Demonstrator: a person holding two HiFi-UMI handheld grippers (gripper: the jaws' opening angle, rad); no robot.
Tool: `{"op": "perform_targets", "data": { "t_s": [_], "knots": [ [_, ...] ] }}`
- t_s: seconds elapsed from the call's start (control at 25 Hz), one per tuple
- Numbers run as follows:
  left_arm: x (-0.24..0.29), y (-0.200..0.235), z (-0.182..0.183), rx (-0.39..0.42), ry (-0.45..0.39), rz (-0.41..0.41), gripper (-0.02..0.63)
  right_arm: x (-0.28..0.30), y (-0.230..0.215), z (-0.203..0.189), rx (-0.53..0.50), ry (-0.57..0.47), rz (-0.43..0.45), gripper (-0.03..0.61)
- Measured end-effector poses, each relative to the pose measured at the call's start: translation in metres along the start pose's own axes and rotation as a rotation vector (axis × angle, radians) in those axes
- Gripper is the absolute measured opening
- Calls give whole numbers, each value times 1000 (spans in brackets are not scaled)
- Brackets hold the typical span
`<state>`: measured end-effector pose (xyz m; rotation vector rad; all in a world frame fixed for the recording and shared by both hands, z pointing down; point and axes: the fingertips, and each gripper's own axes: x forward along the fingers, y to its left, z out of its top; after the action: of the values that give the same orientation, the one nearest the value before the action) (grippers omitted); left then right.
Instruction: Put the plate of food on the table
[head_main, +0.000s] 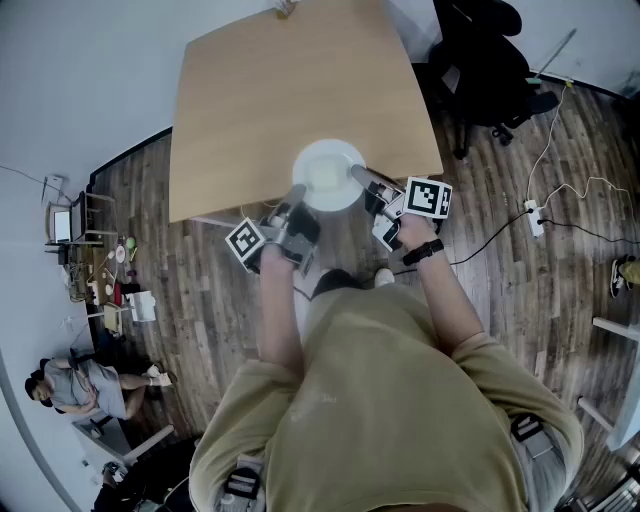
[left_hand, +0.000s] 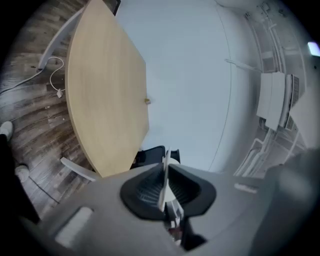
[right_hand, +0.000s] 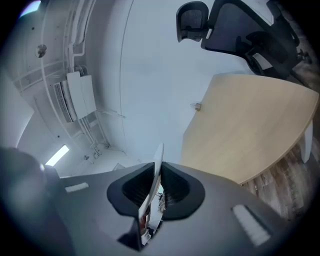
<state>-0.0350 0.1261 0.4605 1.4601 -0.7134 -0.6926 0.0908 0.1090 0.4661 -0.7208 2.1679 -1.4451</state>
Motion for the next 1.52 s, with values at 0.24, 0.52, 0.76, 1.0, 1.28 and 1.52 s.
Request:
{"op": "perform_targets", "data": {
  "t_s": [0.24, 0.52, 0.76, 1.0, 1.28, 1.52],
  "knots": [
    [0, 13, -3, 4, -31, 27, 23, -3, -9, 1, 24, 9, -10, 44],
    [-8, 47, 22, -34, -35, 85, 20, 23, -39, -18, 65, 77, -88, 46],
    [18, 61, 63, -29, 6, 95, 21, 65, -68, -2, 102, 47, -141, 43],
    [52, 57, 127, 7, 65, 73, 21, 132, -83, 20, 132, 26, -201, 43],
    [76, 74, 200, 23, 93, 89, 25, 203, -112, 33, 129, 11, -262, 43],
    [76, 99, 242, 124, 150, 113, 15, 244, -135, 20, 104, 17, -298, 51]
  ]
}}
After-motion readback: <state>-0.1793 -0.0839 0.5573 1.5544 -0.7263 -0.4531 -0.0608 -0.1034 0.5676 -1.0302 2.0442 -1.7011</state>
